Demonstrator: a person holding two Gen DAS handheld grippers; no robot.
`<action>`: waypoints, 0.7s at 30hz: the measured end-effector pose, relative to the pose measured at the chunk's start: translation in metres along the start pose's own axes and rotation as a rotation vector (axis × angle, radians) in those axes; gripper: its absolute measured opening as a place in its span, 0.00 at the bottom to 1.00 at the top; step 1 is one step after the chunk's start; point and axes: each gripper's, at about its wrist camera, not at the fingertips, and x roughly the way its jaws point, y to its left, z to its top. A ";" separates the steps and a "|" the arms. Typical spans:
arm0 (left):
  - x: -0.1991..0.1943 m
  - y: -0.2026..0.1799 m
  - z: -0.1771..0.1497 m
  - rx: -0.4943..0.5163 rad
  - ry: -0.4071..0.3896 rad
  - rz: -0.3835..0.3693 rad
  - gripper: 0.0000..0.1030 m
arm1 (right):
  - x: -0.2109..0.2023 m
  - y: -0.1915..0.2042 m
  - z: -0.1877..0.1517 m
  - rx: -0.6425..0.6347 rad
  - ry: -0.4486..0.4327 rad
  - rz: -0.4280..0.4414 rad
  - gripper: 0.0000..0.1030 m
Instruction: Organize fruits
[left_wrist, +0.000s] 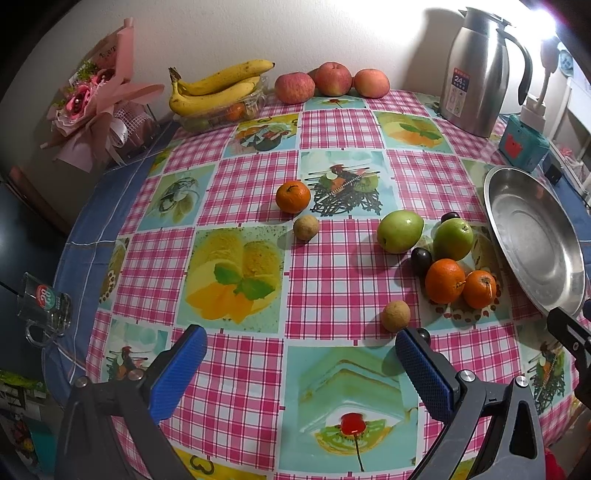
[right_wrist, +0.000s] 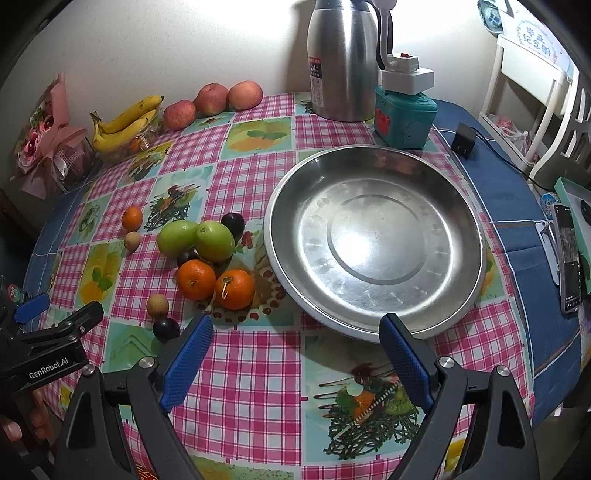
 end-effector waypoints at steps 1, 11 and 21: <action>0.000 0.000 0.000 0.000 0.000 0.000 1.00 | 0.000 0.000 0.000 0.000 0.000 0.000 0.89; 0.001 0.003 0.001 -0.009 0.005 -0.004 1.00 | 0.000 0.000 0.000 0.001 0.000 0.001 0.89; 0.002 0.004 0.001 -0.011 0.006 -0.005 1.00 | 0.000 0.000 -0.001 0.001 0.001 0.001 0.89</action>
